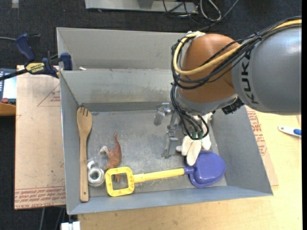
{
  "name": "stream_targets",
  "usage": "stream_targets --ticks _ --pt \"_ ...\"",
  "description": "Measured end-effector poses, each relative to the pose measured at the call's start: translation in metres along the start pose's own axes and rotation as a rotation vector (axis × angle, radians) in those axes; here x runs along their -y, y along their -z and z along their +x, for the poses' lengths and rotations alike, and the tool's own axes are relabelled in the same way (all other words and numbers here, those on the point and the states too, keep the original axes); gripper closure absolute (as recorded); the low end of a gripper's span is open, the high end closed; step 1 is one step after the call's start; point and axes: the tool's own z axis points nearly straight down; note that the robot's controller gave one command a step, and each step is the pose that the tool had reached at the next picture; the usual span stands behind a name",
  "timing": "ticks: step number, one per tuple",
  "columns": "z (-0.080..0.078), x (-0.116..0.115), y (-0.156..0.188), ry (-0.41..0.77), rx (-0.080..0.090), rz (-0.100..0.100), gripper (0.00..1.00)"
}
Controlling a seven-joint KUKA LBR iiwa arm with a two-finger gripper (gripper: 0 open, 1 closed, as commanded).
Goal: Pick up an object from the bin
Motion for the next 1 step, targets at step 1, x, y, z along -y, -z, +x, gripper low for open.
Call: stream_targets --ticks 1 --pt "0.0 0.0 0.0 0.0 0.0 0.0 0.0"
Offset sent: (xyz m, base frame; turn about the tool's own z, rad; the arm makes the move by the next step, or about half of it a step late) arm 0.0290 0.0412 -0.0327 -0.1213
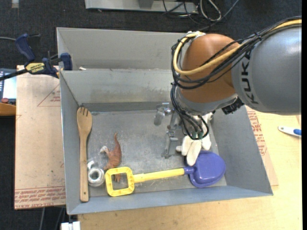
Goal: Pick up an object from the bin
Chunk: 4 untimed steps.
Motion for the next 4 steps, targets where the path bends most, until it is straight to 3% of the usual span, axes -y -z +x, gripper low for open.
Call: stream_targets --ticks 1,2,3,4 --pt "-0.029 -0.043 -0.034 0.122 0.002 -0.002 0.0" --pt "0.069 -0.028 -0.076 -0.014 -0.001 0.0 0.0" --pt "0.058 -0.043 -0.081 0.267 0.011 -0.003 0.0" --pt "0.059 -0.042 -0.083 0.246 0.01 -0.003 0.0"
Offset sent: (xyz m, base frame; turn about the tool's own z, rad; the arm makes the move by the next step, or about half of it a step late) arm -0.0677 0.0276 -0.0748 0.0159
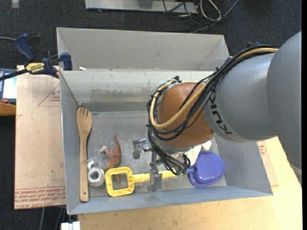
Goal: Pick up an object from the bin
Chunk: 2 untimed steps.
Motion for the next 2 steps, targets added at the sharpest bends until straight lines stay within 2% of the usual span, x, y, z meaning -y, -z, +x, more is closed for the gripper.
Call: stream_targets --ticks 1,2 --pt "-0.0286 -0.0257 -0.0407 0.066 -0.002 -0.001 1.0" --pt "-0.0289 -0.0255 -0.0408 0.067 0.0 -0.001 0.0"
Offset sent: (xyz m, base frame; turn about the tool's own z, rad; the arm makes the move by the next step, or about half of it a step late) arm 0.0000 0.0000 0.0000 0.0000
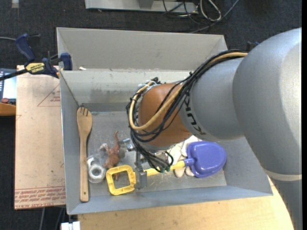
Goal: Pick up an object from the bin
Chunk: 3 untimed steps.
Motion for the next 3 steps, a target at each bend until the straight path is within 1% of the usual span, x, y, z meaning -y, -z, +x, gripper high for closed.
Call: stream_targets --ticks 1,2,3 --pt "0.0 0.0 0.0 0.0 0.0 0.0 0.0" --pt "-0.013 -0.02 -0.019 0.004 0.012 0.001 0.0" --pt "-0.026 -0.017 -0.02 0.004 -0.001 -0.001 0.0"
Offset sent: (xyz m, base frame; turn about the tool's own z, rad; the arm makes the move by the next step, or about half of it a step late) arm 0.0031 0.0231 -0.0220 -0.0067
